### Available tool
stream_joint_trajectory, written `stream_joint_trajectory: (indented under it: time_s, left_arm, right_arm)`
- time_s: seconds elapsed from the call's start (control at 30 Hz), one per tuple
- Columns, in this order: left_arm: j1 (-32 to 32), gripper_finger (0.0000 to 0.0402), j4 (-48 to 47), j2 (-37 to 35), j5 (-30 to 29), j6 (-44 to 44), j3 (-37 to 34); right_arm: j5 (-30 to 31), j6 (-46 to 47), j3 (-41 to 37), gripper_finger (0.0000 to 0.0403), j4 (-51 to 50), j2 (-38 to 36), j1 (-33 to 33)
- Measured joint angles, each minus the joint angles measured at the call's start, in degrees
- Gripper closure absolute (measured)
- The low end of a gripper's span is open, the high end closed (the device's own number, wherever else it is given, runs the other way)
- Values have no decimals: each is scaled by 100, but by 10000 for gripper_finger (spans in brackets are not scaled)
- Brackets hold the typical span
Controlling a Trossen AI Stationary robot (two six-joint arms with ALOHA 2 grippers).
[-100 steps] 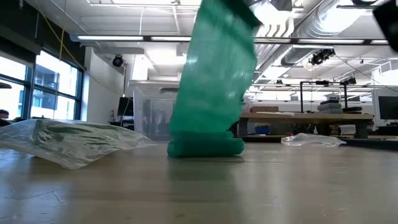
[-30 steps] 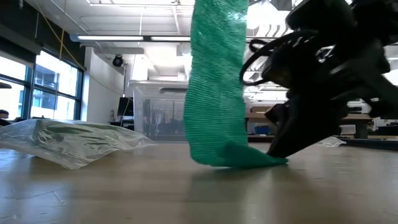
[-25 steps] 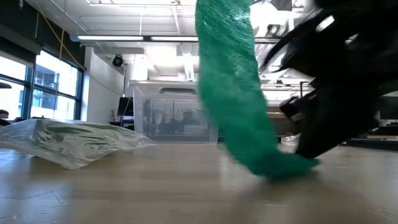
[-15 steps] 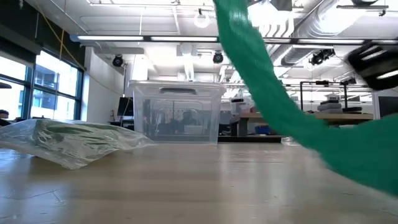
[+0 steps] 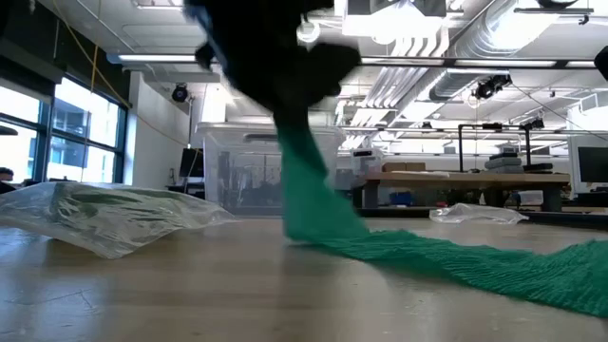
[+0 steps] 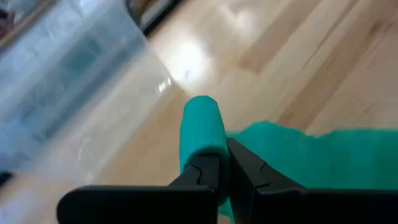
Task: Roll bandage
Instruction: Roll the dark green bandage
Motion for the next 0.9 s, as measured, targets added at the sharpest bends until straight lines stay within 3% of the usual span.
stream_joint_trajectory:
  time_s: [0.17, 0.3, 0.53, 0.73, 0.9]
  left_arm:
    - [99, 396, 119, 222, 288, -345, -87]
    - [92, 396, 694, -129, 504, -414, -891]
    - [-61, 396, 4155, -1474, 838, 234, -3368]
    - [-195, 396, 6087, -2155, -110, -15, -5006]
    - [-292, 396, 6652, -2253, -552, -164, -5458]
  right_arm:
    - [1, 5, 0, 403, 3, 0, -3]
    - [2, 104, 0, 403, 26, 0, 18]
    - [5, 113, 2, 403, 39, 2, 7]
    - [2, -485, 4, 403, 155, 6, 6]
    - [-539, -1239, 5, 403, 545, 9, 8]
